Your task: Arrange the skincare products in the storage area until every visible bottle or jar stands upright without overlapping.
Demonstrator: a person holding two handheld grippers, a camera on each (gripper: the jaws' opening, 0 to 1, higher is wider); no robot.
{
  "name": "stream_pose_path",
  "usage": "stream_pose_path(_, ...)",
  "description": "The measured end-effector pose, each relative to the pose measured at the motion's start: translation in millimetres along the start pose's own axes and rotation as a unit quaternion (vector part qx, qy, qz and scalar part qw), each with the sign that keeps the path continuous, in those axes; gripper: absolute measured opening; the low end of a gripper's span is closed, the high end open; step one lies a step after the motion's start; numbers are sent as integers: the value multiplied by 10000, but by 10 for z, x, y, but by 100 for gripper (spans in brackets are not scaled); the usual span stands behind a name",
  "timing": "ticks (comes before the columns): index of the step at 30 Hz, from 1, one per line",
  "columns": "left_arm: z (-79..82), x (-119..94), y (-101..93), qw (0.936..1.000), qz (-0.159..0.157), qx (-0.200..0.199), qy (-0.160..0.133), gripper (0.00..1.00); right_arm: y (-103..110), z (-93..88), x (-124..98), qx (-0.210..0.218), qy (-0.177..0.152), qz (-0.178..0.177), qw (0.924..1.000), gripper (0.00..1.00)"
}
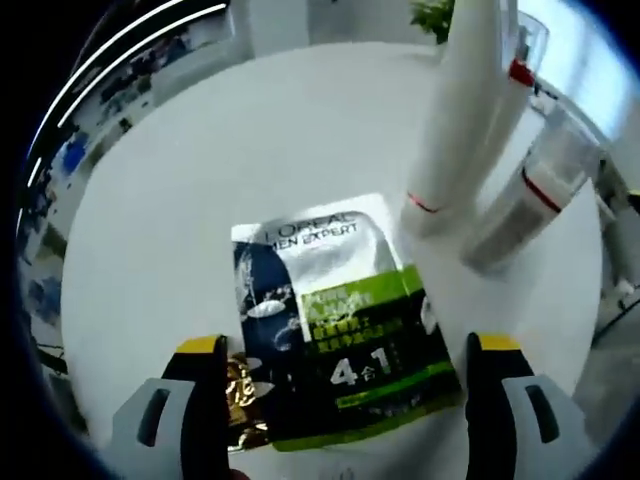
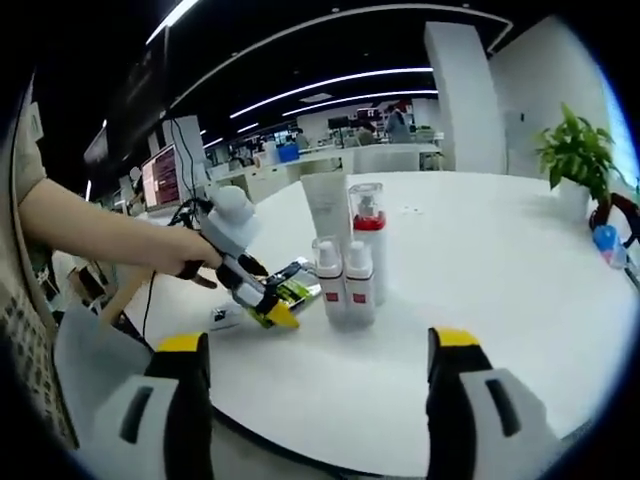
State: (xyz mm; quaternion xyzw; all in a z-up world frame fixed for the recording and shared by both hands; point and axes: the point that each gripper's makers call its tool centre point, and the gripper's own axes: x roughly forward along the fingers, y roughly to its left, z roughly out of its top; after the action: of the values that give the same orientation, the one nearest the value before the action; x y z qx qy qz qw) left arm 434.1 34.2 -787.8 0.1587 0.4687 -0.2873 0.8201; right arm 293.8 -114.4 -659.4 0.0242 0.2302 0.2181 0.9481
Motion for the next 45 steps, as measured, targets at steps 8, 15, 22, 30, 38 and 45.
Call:
stream_pose_path(8,15,-29,7,9999,-51,106,1,94,10,-20,7,-7,71,20,10000,88)
stream_pose_path(15,49,-79,39,10000,0,45,44,74,17,-30,8,0,99,31,9999,87)
stream_pose_path(22,73,-120,61,9999,65,-85,2,51,16,-32,5,-1,104,22,9999,87)
stream_pose_path(30,45,-151,104,9998,96,-165,-1,19,15,-29,2,-29,91,4,10000,86)
stream_pose_path(38,-79,-262,128,9978,89,-618,-200,13,15,-26,0,-59,84,-3,9999,86)
stream_pose_path(45,-183,-471,61,9935,-36,-1043,-445,13,56,-38,7,-158,133,72,9998,85)
